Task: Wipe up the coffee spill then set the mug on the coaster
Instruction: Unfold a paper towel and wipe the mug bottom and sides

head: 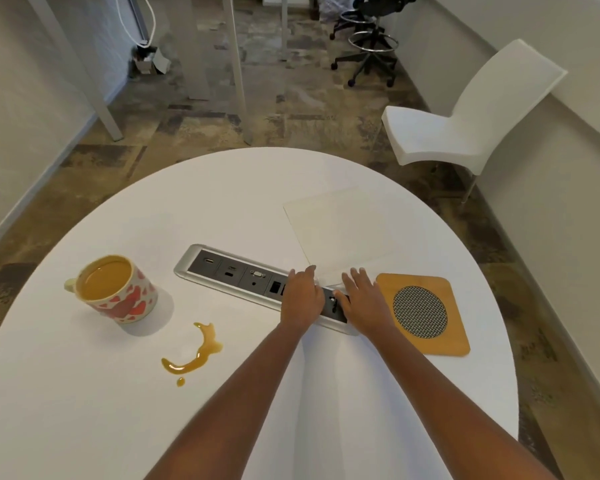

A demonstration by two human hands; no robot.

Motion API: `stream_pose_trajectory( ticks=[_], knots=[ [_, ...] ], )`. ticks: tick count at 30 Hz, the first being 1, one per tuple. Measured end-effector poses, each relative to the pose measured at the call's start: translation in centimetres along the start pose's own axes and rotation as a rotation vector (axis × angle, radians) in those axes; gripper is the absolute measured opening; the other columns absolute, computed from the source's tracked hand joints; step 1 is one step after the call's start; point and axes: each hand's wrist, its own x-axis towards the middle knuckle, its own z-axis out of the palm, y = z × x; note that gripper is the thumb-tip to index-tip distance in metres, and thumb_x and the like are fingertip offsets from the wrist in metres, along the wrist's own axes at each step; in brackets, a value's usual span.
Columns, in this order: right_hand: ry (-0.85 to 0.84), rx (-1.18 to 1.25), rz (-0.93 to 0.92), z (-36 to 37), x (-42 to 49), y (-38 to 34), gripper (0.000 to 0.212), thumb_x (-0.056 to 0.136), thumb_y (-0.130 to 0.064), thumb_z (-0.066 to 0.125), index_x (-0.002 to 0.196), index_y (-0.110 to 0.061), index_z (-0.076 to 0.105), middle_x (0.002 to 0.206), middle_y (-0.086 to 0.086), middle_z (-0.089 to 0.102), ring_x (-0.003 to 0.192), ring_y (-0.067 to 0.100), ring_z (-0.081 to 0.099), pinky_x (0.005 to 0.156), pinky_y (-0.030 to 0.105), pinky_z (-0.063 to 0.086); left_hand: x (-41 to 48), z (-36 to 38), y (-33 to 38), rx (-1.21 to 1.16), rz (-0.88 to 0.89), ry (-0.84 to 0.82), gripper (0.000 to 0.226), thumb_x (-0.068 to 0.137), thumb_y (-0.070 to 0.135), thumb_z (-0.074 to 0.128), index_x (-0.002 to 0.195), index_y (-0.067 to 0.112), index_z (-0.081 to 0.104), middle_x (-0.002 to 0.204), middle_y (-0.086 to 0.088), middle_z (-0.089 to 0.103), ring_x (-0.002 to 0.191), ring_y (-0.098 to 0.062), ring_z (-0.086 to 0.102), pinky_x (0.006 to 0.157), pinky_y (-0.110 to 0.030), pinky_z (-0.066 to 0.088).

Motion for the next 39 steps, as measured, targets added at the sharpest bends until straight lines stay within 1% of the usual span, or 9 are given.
stream_pose_trajectory(
  ticks=[4, 12, 14, 16, 19, 22, 25, 35, 39],
  knots=[
    [-0.036, -0.054, -0.042, 0.8, 0.8, 0.7, 0.054, 0.101, -0.037, 0.021, 0.148, -0.012, 0.016, 0.159, 0.011, 0.012, 0.148, 0.023, 0.005, 0.119, 0.042, 0.010, 1.7, 1.2, 0.8, -0.050, -0.086, -0.010, 0.044, 0.092, 0.008, 0.037, 0.136, 0.003, 0.034, 0.127, -0.022, 0.055, 0.134, -0.031, 0.029, 0.119, -0.037, 0.012],
    [-0.028, -0.100, -0.121, 1.1, 1.6, 1.4, 0.052, 0.101, -0.038, 0.019, 0.145, -0.012, 0.024, 0.156, 0.011, 0.020, 0.145, 0.019, 0.016, 0.116, 0.040, 0.015, 3.4, 2.4, 1.3, -0.141, -0.206, 0.120, 0.038, 0.089, 0.004, 0.043, 0.127, 0.002, 0.045, 0.123, -0.020, 0.056, 0.127, -0.030, 0.037, 0.111, -0.038, 0.028],
    [-0.002, -0.063, -0.118, 0.9, 1.7, 1.4, 0.052, 0.100, -0.038, 0.021, 0.143, -0.010, 0.026, 0.154, 0.012, 0.024, 0.143, 0.018, 0.021, 0.115, 0.038, 0.018, 3.6, 2.5, 1.3, 0.015, -0.160, 0.148, 0.040, 0.090, 0.007, 0.044, 0.129, 0.006, 0.044, 0.126, -0.018, 0.051, 0.130, -0.028, 0.033, 0.111, -0.033, 0.026],
    [0.014, -0.050, -0.119, 0.9, 1.7, 1.4, 0.052, 0.100, -0.038, 0.022, 0.143, -0.009, 0.026, 0.153, 0.013, 0.025, 0.142, 0.018, 0.023, 0.114, 0.037, 0.019, 4.1, 2.4, 1.0, 0.259, -0.024, 0.144, 0.042, 0.092, 0.012, 0.043, 0.133, 0.008, 0.038, 0.135, -0.015, 0.043, 0.137, -0.027, 0.024, 0.115, -0.031, 0.020],
    [0.015, -0.049, -0.122, 1.0, 1.7, 1.5, 0.054, 0.100, -0.039, 0.021, 0.144, -0.008, 0.024, 0.153, 0.015, 0.024, 0.142, 0.019, 0.023, 0.114, 0.038, 0.020, 5.1, 2.4, 0.7, 0.454, 0.123, 0.023, 0.048, 0.094, 0.018, 0.042, 0.138, 0.007, 0.028, 0.147, -0.012, 0.031, 0.144, -0.025, 0.013, 0.117, -0.033, 0.016],
    [0.023, -0.032, -0.122, 1.1, 1.7, 1.6, 0.053, 0.100, -0.039, 0.021, 0.144, -0.009, 0.025, 0.153, 0.015, 0.025, 0.141, 0.021, 0.025, 0.114, 0.038, 0.021, 5.8, 2.5, 0.9, 0.494, 0.118, -0.011, 0.042, 0.092, 0.016, 0.044, 0.131, 0.004, 0.033, 0.136, -0.013, 0.043, 0.129, -0.026, 0.037, 0.105, -0.033, 0.034],
    [0.023, -0.016, -0.130, 1.2, 1.8, 1.6, 0.053, 0.100, -0.038, 0.022, 0.144, -0.008, 0.025, 0.153, 0.016, 0.025, 0.141, 0.022, 0.024, 0.114, 0.038, 0.021, 6.1, 2.5, 1.1, 0.564, 0.137, -0.001, 0.027, 0.093, 0.013, 0.042, 0.119, 0.003, 0.043, 0.124, -0.014, 0.050, 0.113, -0.026, 0.050, 0.092, -0.033, 0.041],
    [0.028, 0.021, -0.135, 1.3, 1.6, 1.7, 0.054, 0.100, -0.039, 0.023, 0.144, -0.008, 0.025, 0.153, 0.016, 0.024, 0.140, 0.024, 0.026, 0.114, 0.039, 0.023, 7.0, 2.4, 0.9, 0.683, 0.151, 0.035, 0.018, 0.092, 0.000, 0.040, 0.107, 0.004, 0.049, 0.116, -0.012, 0.052, 0.098, -0.027, 0.060, 0.073, -0.032, 0.045],
    [0.018, 0.009, -0.139, 1.1, 1.7, 1.8, 0.055, 0.100, -0.040, 0.024, 0.144, -0.008, 0.025, 0.153, 0.016, 0.024, 0.140, 0.025, 0.026, 0.114, 0.040, 0.023, 7.6, 2.3, 1.0, 0.679, 0.143, 0.052, 0.016, 0.092, 0.000, 0.043, 0.105, 0.004, 0.051, 0.116, -0.012, 0.052, 0.097, -0.026, 0.060, 0.074, -0.031, 0.048]
  ],
)
